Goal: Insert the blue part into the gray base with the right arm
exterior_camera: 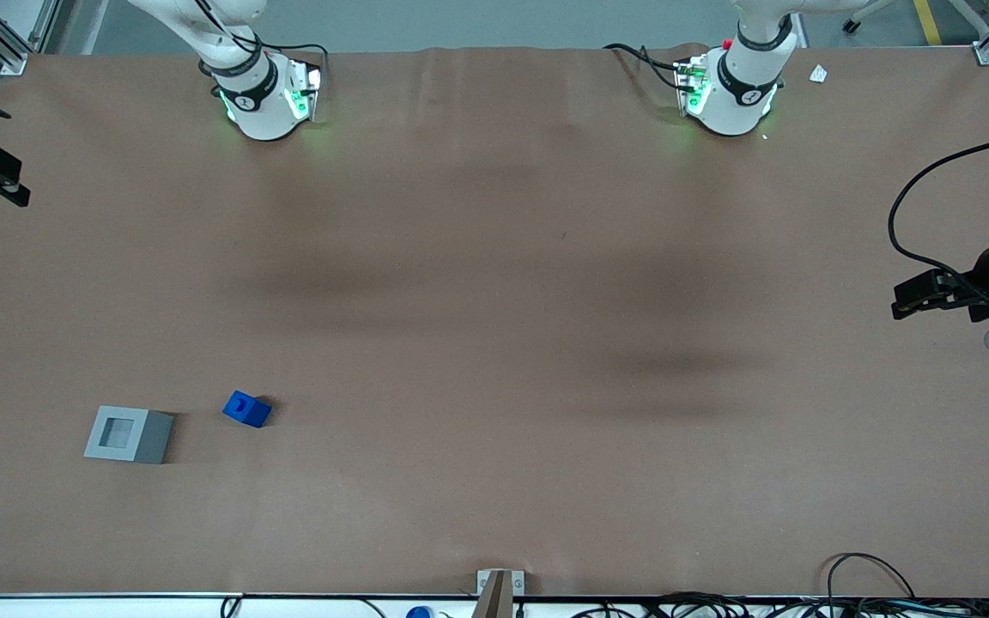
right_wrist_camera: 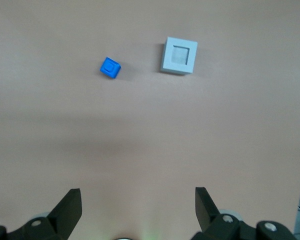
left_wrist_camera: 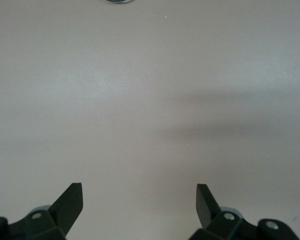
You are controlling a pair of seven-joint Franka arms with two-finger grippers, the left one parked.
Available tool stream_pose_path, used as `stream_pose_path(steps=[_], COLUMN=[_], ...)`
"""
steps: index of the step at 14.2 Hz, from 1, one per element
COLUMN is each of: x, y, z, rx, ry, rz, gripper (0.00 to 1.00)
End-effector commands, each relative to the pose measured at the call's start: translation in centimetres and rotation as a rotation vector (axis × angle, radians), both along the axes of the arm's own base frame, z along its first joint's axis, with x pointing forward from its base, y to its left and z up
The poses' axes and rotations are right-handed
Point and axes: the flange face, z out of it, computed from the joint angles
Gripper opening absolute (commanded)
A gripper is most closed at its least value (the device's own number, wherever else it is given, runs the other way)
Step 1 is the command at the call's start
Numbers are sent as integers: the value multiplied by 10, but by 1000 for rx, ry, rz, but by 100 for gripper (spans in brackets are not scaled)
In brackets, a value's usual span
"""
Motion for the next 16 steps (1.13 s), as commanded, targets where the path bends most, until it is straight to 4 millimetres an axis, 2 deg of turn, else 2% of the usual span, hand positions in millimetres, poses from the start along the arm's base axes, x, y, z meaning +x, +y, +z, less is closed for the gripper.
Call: stream_pose_path(steps=[1,4,7,8,9,13,15,16], x=[2,25,73,86,96,127,140,146], y=[-10,-9,-16,-25,-33,-41,-29,-16], z=[-3,-21,-89,-110,-131,-210,-246,-259], rx=[-17,-20,67,99,106,120,126,118], ry=[12,-28,-6,-10,1,-6,-13,-14], rz=[-1,-30,-72,-109,-129,-247,-335,-358], gripper=[100,100,100,100,100,100,100,100])
